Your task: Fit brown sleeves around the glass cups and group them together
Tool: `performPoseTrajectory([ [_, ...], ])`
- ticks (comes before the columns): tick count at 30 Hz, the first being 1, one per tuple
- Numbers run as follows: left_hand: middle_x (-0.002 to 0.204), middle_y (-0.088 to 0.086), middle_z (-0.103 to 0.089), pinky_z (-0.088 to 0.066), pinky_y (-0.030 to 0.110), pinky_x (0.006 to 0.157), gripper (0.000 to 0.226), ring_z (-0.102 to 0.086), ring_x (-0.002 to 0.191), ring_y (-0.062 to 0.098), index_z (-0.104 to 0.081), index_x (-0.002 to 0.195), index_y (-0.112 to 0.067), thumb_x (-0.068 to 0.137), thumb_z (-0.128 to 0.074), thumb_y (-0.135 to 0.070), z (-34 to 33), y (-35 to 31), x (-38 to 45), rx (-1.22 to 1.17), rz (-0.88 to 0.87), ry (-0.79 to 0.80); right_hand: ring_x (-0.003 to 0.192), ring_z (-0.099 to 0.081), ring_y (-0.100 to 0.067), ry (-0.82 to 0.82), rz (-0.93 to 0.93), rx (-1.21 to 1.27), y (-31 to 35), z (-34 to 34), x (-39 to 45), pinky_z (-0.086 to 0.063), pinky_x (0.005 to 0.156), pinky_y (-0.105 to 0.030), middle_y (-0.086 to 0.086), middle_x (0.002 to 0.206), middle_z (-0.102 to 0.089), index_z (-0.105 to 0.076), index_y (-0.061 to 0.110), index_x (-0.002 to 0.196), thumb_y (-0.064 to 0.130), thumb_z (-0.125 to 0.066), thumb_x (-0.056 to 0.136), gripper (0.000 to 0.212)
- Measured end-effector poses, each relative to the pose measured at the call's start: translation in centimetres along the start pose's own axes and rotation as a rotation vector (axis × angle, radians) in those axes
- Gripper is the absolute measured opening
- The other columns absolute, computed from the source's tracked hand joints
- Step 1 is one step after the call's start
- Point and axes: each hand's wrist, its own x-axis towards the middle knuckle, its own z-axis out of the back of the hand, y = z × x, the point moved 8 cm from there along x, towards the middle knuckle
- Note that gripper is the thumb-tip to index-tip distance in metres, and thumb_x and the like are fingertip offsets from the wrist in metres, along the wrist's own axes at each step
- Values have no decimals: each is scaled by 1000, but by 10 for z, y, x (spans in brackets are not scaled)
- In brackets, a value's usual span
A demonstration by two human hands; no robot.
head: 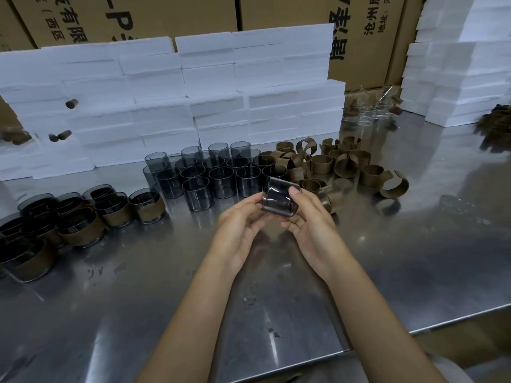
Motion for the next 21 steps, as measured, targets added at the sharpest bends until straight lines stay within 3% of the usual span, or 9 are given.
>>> performPoseTrajectory([
  [4, 120, 22, -73, -53, 52, 104, 35, -68, 116, 40, -71, 124, -2, 99, -66, -26, -9, -5, -4, 43, -62, 46, 95, -71, -17, -61, 55, -74, 1, 0, -2, -52, 79, -32, -7, 109, -75, -66, 24, 121, 27, -78, 89, 33],
  [8, 121, 17, -73, -53, 62, 100, 38, -70, 114, 35, -66, 131, -14, 95, -70, -23, -8, -5, -3, 27, -110, 7, 94, -72, -12, -56, 119, -170, 6, -2, -5, -54, 76, -24, -9, 112, -75, -68, 31, 123, 31, -82, 85, 41],
  [10, 122, 15, -73, -55, 59, 98, 34, -71, 112, 30, -63, 135, -20, 101, -63, -22, -7, -5, -1, -26, -117, 4, 93, -72, -8, -48, 173, -235, 11, -2, -6, -57, 77, -21, -7, 112, -74, -69, 32, 126, 33, -81, 86, 42],
  [13, 117, 9, -75, -59, 49, 95, 30, -73, 105, 22, -62, 135, -24, 107, -51, -23, -8, -6, 1, -60, -117, 24, 106, -70, -15, -53, 222, -347, 16, -3, -8, -57, 98, -34, -9, 119, -69, -69, 33, 128, 30, -79, 88, 42],
  [17, 106, -1, -76, -59, 30, 78, 44, -73, 94, 11, -62, 135, -20, 94, -68, -33, -17, -3, -2, -74, -74, 85, 71, -59, -2, -57, 270, -376, 19, -4, -7, -54, 77, -20, -7, 97, -59, -70, 28, 121, 12, -80, 87, 39],
  [19, 103, -4, -75, -59, 25, 72, 50, -74, 88, 8, -61, 135, -19, 88, -75, -24, -19, -2, -3, -67, -70, 86, 65, -57, 2, -39, 301, -398, 21, -6, -8, -54, 72, -17, -4, 93, -55, -70, 24, 118, 6, -79, 87, 37],
  [21, 112, 3, -71, -60, 28, 74, 44, -74, 88, 12, -61, 136, -16, 93, -72, -13, -17, -2, -4, -74, -72, 71, 67, -56, -2, -30, 328, -419, 22, -7, -8, -56, 73, -24, -5, 89, -53, -70, 18, 118, 2, -75, 89, 33],
])
